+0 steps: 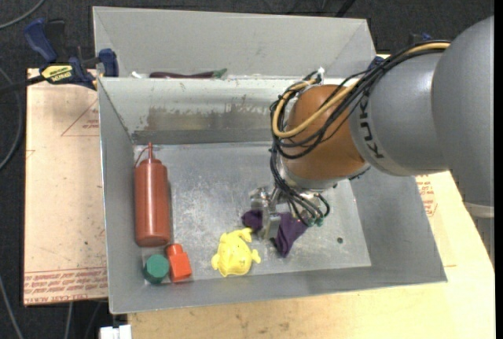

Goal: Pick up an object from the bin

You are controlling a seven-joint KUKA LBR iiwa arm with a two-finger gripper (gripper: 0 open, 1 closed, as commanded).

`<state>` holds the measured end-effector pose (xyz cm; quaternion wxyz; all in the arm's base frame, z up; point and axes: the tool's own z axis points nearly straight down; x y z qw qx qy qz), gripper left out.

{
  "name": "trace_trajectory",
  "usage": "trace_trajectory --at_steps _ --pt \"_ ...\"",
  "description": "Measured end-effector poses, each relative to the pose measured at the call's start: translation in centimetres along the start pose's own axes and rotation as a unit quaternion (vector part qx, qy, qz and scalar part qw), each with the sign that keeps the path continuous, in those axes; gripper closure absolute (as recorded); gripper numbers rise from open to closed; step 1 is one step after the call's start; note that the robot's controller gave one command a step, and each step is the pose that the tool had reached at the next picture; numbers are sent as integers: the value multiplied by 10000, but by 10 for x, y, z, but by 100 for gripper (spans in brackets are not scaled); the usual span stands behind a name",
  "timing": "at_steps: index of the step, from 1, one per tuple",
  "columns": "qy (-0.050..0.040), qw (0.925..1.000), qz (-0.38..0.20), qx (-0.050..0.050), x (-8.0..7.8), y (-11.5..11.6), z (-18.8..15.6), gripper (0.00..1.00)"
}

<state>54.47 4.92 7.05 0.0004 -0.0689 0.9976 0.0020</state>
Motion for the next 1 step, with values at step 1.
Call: trace_trajectory --at_steps 1 --pt "-33 10000 16 -1 0 -6 -155 100"
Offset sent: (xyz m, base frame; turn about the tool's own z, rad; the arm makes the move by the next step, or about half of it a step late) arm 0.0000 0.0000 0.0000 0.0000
